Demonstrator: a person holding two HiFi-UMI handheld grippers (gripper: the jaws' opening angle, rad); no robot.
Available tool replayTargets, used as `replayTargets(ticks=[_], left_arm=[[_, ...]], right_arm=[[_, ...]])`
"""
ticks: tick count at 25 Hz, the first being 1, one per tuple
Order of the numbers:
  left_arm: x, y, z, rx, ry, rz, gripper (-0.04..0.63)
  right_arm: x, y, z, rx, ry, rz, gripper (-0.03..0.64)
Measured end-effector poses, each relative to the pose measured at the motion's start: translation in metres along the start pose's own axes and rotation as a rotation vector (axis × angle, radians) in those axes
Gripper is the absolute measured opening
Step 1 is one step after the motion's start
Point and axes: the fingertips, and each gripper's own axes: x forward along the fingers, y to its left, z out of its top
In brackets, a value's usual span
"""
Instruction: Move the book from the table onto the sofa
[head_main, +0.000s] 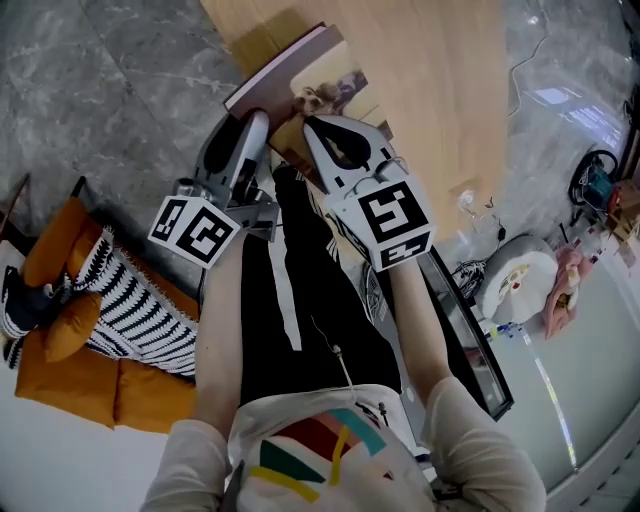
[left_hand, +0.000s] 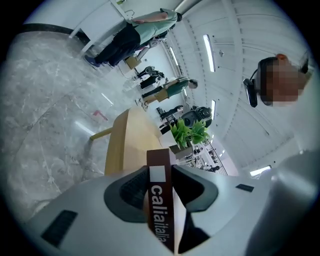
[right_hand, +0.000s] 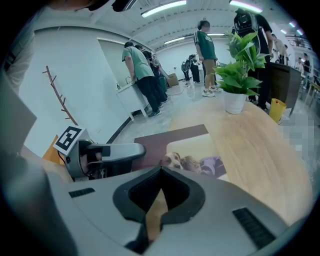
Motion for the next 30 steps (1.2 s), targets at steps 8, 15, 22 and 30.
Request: replayTargets(ticks=[8, 15, 22, 30], left_arm=[[-0.012, -0.079, 0.072, 0.053, -0.08, -0.033, 0.153], [-0.022, -0.177, 0.154, 0.216, -0.161, -0.145, 0.153], [-0.079, -0.279, 0.187, 0.347, -0.185, -0.171, 0.153], [-0.114, -0.349, 0.195, 0.555, -0.198, -0.226, 0.152]], right_arm=[[-0.062, 0.013, 0.086, 0.005, -0.111, -0.038, 0.007], [-0.125, 0.027, 0.171, -0.043, -0.282, -0.102, 0.007], [-0.217, 0.067, 0.21, -0.021, -0.383, -0.124, 0.008], [-0.267, 0.089, 0.245, -0.053, -0.546, -0.175, 0.007]])
